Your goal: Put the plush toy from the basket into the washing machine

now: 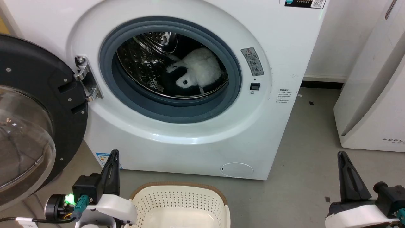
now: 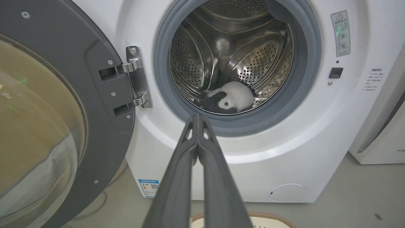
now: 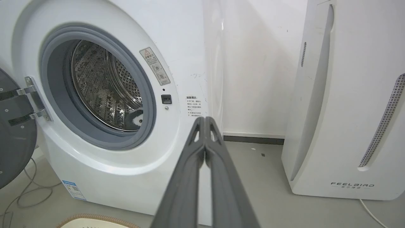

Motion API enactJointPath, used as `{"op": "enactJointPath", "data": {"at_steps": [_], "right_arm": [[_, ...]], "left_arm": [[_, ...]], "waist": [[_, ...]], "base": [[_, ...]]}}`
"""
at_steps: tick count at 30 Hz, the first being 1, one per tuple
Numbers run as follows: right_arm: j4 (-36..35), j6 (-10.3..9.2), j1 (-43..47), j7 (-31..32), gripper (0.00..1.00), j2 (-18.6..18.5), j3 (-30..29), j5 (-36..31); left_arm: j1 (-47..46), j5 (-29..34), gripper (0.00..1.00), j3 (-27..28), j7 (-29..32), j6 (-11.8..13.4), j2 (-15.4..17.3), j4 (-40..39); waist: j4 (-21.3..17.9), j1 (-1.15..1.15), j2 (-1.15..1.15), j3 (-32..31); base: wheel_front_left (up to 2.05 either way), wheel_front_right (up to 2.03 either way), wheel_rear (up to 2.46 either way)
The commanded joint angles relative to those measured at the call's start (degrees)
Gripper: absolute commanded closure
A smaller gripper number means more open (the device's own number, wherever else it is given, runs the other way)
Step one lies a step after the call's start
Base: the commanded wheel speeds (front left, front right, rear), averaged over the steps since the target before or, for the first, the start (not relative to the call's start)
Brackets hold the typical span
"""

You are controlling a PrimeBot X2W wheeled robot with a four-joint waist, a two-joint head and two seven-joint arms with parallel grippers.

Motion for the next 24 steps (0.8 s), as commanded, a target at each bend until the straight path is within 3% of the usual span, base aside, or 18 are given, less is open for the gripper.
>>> {"op": "enactJointPath", "data": {"at_steps": [1,24], "right_arm": [[-0.3,-0.01,-0.19,0.26,1.0,-0.01,0.22,-0.5],[-0.72,-0.01,-0.43,2.96,1.0,-0.02,1.22,-1.79]], "left_arm": [[0.81,0.29,1.0,-0.13,0.22,0.31,-0.08,-0.66],[1.8,0.69,1.0,-0.47,2.9,0.81,-0.52,-3.31]], "waist": [[-0.06,0.0,0.0,0.01],[-1.18,0.0,0.0,0.09]], "base": [[0.0,0.0,0.0],[0.0,0.0,0.0]]}}
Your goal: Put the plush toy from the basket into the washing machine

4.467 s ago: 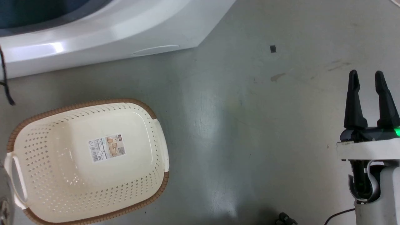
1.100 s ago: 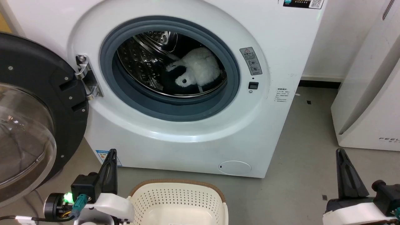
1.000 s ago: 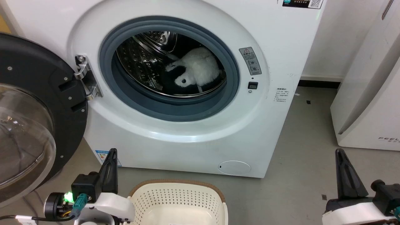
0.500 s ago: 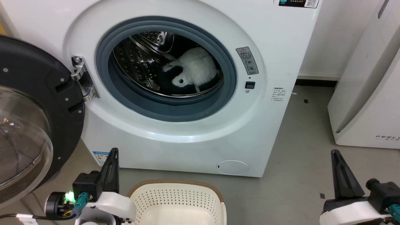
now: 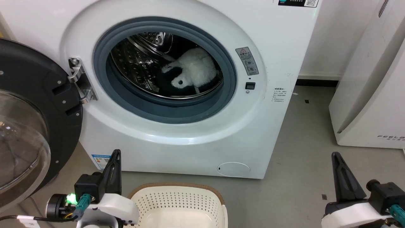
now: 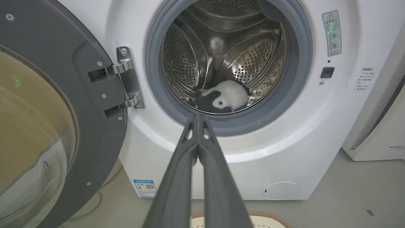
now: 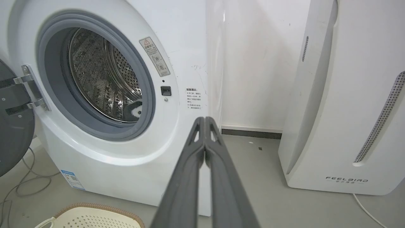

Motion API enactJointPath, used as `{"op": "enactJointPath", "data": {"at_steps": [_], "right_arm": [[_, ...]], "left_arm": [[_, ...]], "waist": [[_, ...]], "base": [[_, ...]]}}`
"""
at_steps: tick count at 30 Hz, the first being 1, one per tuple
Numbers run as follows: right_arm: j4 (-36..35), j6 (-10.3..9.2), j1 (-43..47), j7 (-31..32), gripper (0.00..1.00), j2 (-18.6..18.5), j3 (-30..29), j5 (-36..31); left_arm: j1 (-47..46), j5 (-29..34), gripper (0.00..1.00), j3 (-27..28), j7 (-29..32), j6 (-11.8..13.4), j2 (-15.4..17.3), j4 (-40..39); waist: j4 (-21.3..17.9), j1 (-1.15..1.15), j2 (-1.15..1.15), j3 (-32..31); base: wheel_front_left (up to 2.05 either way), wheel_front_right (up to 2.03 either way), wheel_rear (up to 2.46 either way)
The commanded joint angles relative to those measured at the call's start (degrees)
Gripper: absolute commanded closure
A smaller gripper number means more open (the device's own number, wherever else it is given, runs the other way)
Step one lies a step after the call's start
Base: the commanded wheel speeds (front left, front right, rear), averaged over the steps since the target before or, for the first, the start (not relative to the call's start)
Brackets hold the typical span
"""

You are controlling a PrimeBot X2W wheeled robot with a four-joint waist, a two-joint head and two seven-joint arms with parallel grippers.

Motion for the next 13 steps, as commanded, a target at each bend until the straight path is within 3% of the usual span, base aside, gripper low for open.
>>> {"op": "enactJointPath", "data": {"at_steps": [1,13], "right_arm": [[-0.3,-0.01,-0.36,0.42,1.0,-0.02,0.19,-0.4],[-0.54,-0.02,-0.49,1.94,1.0,-0.03,0.75,-1.12]], "left_arm": [[0.97,0.63,1.0,0.01,0.38,0.33,-0.1,-0.59],[1.54,0.86,1.0,-0.18,1.89,0.61,-0.35,-2.08]], "waist": [[-0.07,0.0,0.0,0.01],[-0.7,0.0,0.0,0.05]], "base": [[0.0,0.0,0.0],[0.0,0.0,0.0]]}}
